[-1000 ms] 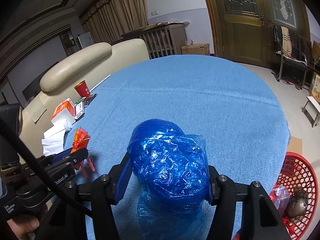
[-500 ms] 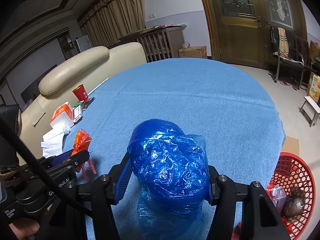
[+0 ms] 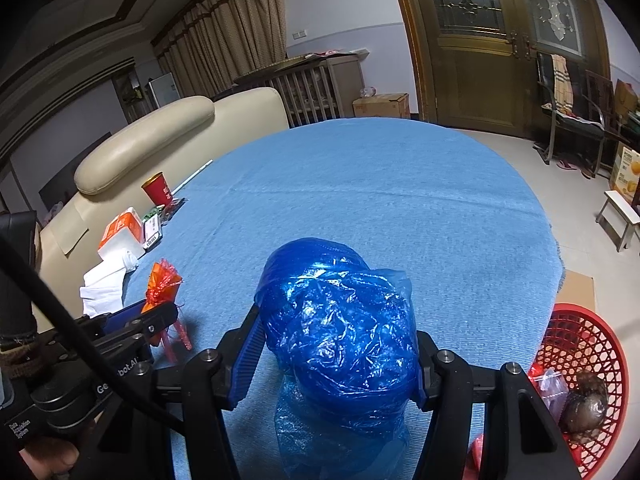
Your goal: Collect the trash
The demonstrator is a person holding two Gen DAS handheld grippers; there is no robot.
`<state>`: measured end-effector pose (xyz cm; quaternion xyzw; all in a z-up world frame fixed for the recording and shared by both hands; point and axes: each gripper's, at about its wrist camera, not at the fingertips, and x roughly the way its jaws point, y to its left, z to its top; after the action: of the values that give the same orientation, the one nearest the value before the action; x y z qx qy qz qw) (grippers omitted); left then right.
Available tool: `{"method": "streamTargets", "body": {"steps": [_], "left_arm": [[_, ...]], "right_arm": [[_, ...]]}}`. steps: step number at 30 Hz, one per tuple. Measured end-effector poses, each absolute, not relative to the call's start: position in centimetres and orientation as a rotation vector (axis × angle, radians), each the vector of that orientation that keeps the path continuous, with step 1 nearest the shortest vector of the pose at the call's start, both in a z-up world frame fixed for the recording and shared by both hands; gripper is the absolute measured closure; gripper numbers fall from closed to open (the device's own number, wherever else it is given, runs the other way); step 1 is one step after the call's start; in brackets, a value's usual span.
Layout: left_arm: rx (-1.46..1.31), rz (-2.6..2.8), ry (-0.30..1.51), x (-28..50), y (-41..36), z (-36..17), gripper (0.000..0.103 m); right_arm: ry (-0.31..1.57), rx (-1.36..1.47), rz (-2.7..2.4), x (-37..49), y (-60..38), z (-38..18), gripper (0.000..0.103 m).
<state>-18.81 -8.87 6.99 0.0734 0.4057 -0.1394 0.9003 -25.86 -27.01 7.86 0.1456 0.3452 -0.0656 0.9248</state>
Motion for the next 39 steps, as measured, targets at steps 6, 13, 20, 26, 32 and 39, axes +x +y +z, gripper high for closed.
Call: {"method": "streamTargets", "body": {"steps": [6, 13, 20, 26, 32, 39], "left_arm": [[0.161, -0.299, 0.837, -18.6, -9.0, 7.0, 0.074], [0.175, -0.322, 0.835, -18.6, -9.5, 6.9, 0.074], [0.189, -0.339, 0.836, -18.6, -10.2, 6.7, 0.075], [0.202, -0.355, 0.834, -18.8, -10.7, 6.7, 0.075], [0.216, -0.381, 0.832, -19.2, -11.7, 6.7, 0.075], [0.23, -0.422, 0.829, -19.5, -13.3, 6.8, 0.075]], "right_arm": [[0.706, 0.301, -0.142, -25.9, -27.1, 7.9, 0.04], [0.702, 0.302, -0.155, -26.0, -27.1, 7.9, 0.04], [0.704, 0.312, -0.175, -26.1, -27.5, 7.6, 0.04], [0.706, 0.319, -0.193, -25.5, -27.2, 7.4, 0.04], [0.703, 0.326, -0.212, -25.5, -27.3, 7.1, 0.04], [0.7, 0.335, -0.246, -25.7, -27.4, 6.9, 0.04]]}}
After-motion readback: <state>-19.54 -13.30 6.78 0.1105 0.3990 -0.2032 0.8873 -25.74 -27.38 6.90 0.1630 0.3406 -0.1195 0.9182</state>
